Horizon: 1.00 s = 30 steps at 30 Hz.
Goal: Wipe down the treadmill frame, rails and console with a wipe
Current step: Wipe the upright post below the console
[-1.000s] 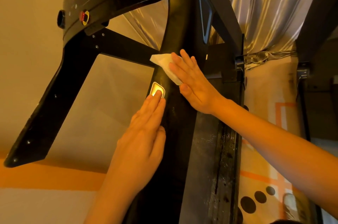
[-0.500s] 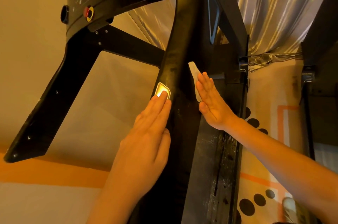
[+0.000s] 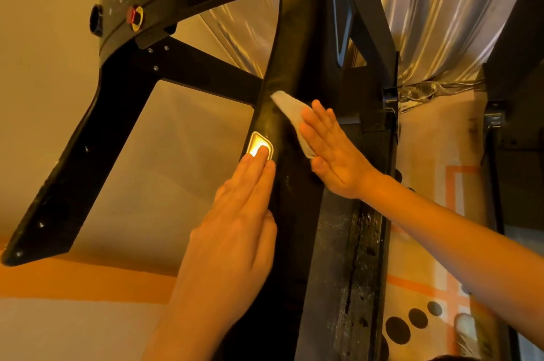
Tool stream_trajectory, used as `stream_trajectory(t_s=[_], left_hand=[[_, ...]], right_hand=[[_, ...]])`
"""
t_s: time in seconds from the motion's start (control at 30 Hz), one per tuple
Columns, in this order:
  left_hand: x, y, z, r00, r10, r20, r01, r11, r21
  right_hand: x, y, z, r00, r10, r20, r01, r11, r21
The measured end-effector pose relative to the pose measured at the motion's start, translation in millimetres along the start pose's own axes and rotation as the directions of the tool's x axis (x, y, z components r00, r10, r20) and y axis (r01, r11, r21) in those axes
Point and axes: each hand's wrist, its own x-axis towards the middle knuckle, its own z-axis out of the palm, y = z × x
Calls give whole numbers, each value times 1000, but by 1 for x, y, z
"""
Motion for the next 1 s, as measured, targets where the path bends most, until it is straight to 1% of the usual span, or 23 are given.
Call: stream_trajectory(t_s=[0.1, 0.2, 0.3, 0.37, 0.4, 0.47, 0.57, 0.63, 0.7, 0.8, 0.87, 0.93, 1.0], left_hand=[[1, 0, 1, 1000, 16, -19, -16, 1000, -5], [2, -4, 3, 997, 56, -51, -53, 997, 54], [3, -6, 5, 996, 87, -36, -84, 995, 62], [3, -6, 3, 997, 72, -13, -72, 997, 28], [4, -5, 3, 998, 65, -2, -65, 998, 17], [2, -5, 2, 998, 61, 12, -61, 998, 8], [0, -5, 0, 999, 43, 16, -42, 999, -12], [-2, -6, -3, 999, 31, 27, -29, 998, -53], [-4, -6, -6, 998, 47, 48, -42, 995, -86], [-13, -7, -8, 994, 67, 89, -62, 996, -58], [-18, -9, -6, 994, 83, 73, -80, 996, -51], [-20, -12, -3, 995, 75, 60, -72, 996, -51], [-20, -13, -2, 995, 82, 55, -80, 996, -47]], right_hand=[[3, -5, 0, 1000, 20, 22, -20, 1000, -7], [37, -24, -12, 993, -86, 75, 87, 996, -14], [75, -33, -36, 958, -200, 208, 210, 977, -27], [90, -34, -42, 929, -226, 294, 248, 968, -39], [94, -35, -42, 926, -224, 305, 249, 968, -45], [90, -36, -40, 947, -184, 265, 205, 977, -52], [55, -36, -30, 987, -88, 132, 92, 995, -24], [28, -31, -18, 996, -42, 76, 43, 999, -19], [11, -24, -7, 998, -13, 59, 16, 999, -44], [12, -20, -8, 996, -54, 64, 60, 995, -80], [27, -26, -15, 995, -76, 71, 80, 995, -57], [44, -35, -19, 995, -66, 71, 68, 997, -24], [47, -35, -21, 995, -66, 79, 69, 997, -33]])
